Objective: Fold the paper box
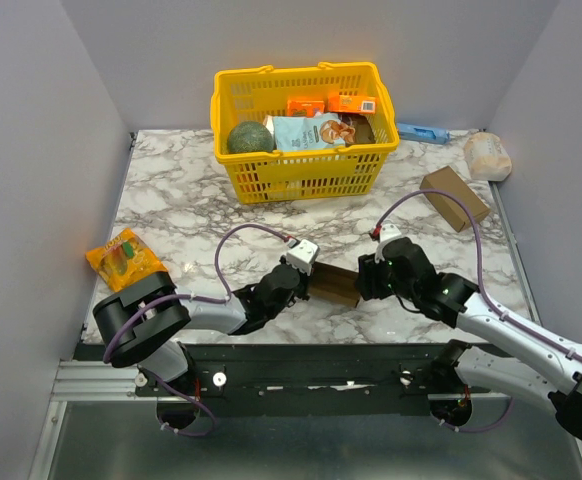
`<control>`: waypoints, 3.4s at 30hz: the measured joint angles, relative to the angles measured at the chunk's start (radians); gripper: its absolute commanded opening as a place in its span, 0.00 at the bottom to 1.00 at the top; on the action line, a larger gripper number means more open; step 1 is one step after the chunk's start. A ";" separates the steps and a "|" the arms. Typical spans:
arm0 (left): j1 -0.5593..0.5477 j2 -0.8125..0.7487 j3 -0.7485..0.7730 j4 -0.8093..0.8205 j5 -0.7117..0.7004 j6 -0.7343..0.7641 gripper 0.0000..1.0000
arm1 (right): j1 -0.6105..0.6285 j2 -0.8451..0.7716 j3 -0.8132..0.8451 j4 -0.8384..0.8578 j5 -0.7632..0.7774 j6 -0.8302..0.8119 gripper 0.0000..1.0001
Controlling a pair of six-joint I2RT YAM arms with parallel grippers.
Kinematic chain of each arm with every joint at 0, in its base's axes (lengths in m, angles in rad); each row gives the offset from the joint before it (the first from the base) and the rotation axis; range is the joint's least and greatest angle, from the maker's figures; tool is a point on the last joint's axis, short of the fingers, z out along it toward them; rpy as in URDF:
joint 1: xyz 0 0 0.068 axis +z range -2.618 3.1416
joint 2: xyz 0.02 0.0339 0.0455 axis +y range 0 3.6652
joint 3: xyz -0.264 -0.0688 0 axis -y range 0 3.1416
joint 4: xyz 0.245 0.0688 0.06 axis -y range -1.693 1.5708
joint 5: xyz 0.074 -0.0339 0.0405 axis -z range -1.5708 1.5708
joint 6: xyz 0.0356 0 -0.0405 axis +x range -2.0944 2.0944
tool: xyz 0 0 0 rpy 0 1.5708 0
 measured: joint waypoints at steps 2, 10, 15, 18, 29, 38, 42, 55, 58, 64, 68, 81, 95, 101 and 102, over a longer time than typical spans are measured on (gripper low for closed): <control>-0.002 0.000 0.000 0.000 -0.004 0.000 0.00 | 0.002 0.006 -0.003 -0.007 0.021 0.029 0.55; -0.003 -0.004 -0.006 0.001 -0.010 0.000 0.00 | 0.035 0.098 -0.009 0.008 0.084 0.074 0.36; -0.007 -0.011 -0.017 0.008 -0.023 0.000 0.00 | 0.048 0.128 -0.009 0.019 0.113 0.082 0.29; -0.008 -0.018 -0.028 0.016 -0.029 0.000 0.00 | 0.048 0.145 -0.008 0.029 0.127 0.090 0.24; -0.047 -0.024 -0.069 0.072 -0.061 0.042 0.00 | 0.054 0.176 -0.008 0.070 0.205 0.100 0.01; -0.139 0.008 -0.088 0.135 -0.201 0.121 0.00 | 0.054 0.181 -0.007 0.084 0.211 0.151 0.01; -0.195 0.055 -0.071 0.166 -0.308 0.154 0.00 | 0.054 0.177 -0.007 0.085 0.209 0.186 0.01; -0.294 0.125 -0.049 0.214 -0.513 0.196 0.00 | 0.054 0.143 -0.007 0.082 0.192 0.265 0.01; -0.303 0.129 -0.049 0.214 -0.533 0.204 0.00 | 0.054 0.144 -0.013 0.090 0.186 0.285 0.01; -0.310 0.132 -0.049 0.214 -0.560 0.212 0.00 | 0.053 0.145 -0.032 0.116 0.173 0.308 0.01; -0.311 0.132 -0.049 0.211 -0.566 0.212 0.00 | 0.055 0.145 -0.058 0.146 0.174 0.325 0.01; -0.317 0.134 -0.058 0.197 -0.620 0.219 0.00 | 0.188 0.132 -0.094 0.112 0.232 0.456 0.53; -0.370 0.179 -0.090 0.310 -0.676 0.307 0.00 | 0.268 -0.275 -0.058 -0.199 0.128 0.565 0.62; -0.402 0.219 -0.090 0.366 -0.708 0.363 0.00 | 0.268 -0.389 -0.019 -0.230 0.206 0.592 0.61; -0.406 0.224 -0.090 0.375 -0.711 0.370 0.00 | 0.268 -0.382 -0.006 -0.218 0.232 0.590 0.61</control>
